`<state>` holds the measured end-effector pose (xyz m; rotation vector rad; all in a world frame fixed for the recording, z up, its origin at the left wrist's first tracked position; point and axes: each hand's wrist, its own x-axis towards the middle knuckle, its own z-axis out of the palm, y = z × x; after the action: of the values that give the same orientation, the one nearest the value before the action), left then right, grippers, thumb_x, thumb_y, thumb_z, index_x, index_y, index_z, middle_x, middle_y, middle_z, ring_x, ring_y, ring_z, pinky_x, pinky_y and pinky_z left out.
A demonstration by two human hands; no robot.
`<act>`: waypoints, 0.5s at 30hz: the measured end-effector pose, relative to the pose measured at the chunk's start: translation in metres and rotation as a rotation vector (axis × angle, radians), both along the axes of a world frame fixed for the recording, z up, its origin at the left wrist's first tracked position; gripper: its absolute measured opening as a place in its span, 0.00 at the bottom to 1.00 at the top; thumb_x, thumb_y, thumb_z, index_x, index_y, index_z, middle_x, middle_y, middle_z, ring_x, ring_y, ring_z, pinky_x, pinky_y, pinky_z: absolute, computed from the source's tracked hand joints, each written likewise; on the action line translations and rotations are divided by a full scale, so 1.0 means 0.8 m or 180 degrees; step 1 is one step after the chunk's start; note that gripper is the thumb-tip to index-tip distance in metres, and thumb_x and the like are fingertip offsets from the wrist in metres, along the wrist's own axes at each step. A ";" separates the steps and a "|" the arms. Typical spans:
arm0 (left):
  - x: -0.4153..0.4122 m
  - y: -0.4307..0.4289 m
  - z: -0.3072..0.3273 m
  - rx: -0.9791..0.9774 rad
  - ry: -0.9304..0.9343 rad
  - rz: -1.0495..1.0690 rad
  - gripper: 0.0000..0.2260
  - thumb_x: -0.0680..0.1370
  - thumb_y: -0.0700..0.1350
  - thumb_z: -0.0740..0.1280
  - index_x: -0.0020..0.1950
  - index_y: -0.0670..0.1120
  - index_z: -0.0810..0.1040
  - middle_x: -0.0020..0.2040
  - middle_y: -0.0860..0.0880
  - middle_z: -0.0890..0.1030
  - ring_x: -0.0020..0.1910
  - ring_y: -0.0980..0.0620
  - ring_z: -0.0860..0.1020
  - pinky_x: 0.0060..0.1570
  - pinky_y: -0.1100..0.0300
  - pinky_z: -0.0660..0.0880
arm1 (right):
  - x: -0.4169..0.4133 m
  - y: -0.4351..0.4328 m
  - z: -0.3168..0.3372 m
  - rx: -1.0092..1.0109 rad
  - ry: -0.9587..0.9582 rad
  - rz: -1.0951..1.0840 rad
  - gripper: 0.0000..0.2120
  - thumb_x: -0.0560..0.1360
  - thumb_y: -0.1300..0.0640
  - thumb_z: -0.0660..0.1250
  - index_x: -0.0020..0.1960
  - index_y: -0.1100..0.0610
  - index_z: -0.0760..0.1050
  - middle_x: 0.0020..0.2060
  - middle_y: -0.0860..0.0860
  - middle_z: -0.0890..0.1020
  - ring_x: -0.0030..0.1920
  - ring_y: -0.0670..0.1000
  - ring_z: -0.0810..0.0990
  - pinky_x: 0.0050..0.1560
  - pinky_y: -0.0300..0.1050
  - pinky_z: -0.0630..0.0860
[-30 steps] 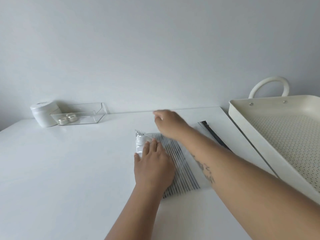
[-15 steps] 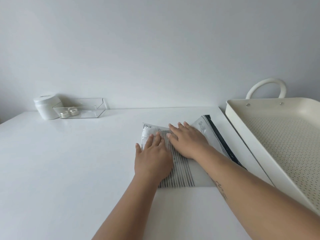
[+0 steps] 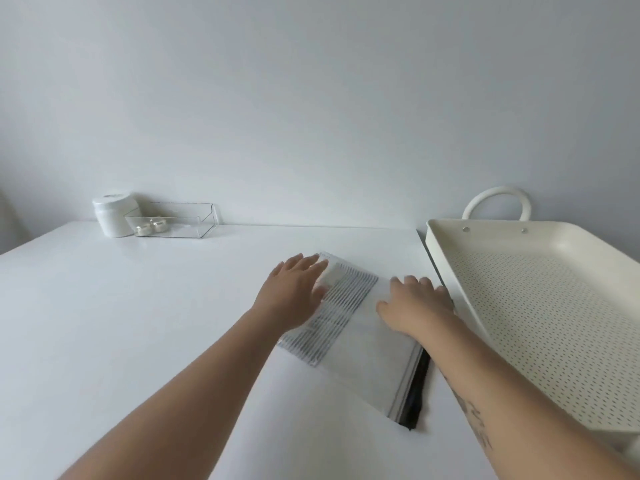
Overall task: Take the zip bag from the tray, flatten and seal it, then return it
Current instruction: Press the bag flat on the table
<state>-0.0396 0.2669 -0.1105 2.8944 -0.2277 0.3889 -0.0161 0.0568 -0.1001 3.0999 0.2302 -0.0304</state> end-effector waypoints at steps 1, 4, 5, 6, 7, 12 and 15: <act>-0.007 -0.005 0.001 -0.0268 -0.0089 0.0142 0.22 0.82 0.50 0.57 0.76 0.50 0.64 0.77 0.50 0.65 0.76 0.47 0.59 0.73 0.50 0.57 | -0.003 0.007 0.006 0.0225 -0.0197 0.0245 0.25 0.79 0.46 0.52 0.72 0.55 0.63 0.71 0.54 0.68 0.69 0.58 0.66 0.65 0.55 0.63; -0.029 -0.024 -0.009 -0.0599 -0.0043 0.0419 0.20 0.82 0.45 0.54 0.75 0.49 0.66 0.76 0.51 0.65 0.76 0.48 0.58 0.74 0.48 0.55 | -0.020 0.046 0.005 0.1027 -0.0214 0.1127 0.26 0.81 0.49 0.50 0.78 0.52 0.54 0.79 0.52 0.57 0.77 0.56 0.56 0.75 0.57 0.53; -0.035 -0.027 -0.014 -0.0614 0.0100 0.0471 0.21 0.82 0.45 0.52 0.76 0.50 0.64 0.77 0.51 0.63 0.77 0.49 0.56 0.74 0.46 0.53 | -0.027 0.058 -0.003 0.1092 -0.0072 0.1260 0.26 0.82 0.48 0.50 0.78 0.51 0.53 0.79 0.51 0.54 0.78 0.55 0.53 0.76 0.57 0.51; -0.040 -0.028 -0.019 -0.0622 0.0283 0.0532 0.22 0.82 0.45 0.51 0.77 0.50 0.61 0.78 0.52 0.60 0.78 0.49 0.54 0.75 0.45 0.50 | -0.033 0.066 -0.013 0.1049 0.0088 0.1296 0.26 0.82 0.46 0.48 0.79 0.50 0.51 0.80 0.51 0.52 0.78 0.55 0.50 0.76 0.58 0.49; -0.044 -0.027 -0.024 -0.0600 0.0463 0.0594 0.23 0.82 0.46 0.50 0.78 0.49 0.58 0.79 0.52 0.58 0.78 0.50 0.52 0.75 0.45 0.48 | -0.037 0.069 -0.025 0.0961 0.0229 0.1269 0.27 0.82 0.45 0.46 0.79 0.49 0.49 0.80 0.50 0.50 0.79 0.56 0.48 0.76 0.58 0.47; -0.061 -0.022 -0.048 0.0006 0.0457 0.0600 0.26 0.81 0.48 0.48 0.79 0.49 0.48 0.80 0.54 0.48 0.78 0.50 0.48 0.74 0.48 0.47 | -0.037 0.047 -0.060 0.0663 0.0148 0.1053 0.29 0.78 0.35 0.39 0.78 0.39 0.41 0.79 0.45 0.41 0.78 0.52 0.38 0.76 0.54 0.36; -0.060 -0.020 -0.046 -0.0046 0.0497 0.0615 0.27 0.80 0.48 0.48 0.79 0.51 0.48 0.80 0.55 0.48 0.78 0.52 0.47 0.75 0.49 0.46 | -0.033 0.032 -0.059 0.0609 0.0060 0.0810 0.33 0.75 0.30 0.38 0.78 0.40 0.42 0.79 0.45 0.42 0.78 0.51 0.39 0.75 0.55 0.35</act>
<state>-0.0877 0.2506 -0.1472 2.9226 0.0800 0.1924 -0.0429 0.0820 -0.1476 3.2303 0.6636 -0.0327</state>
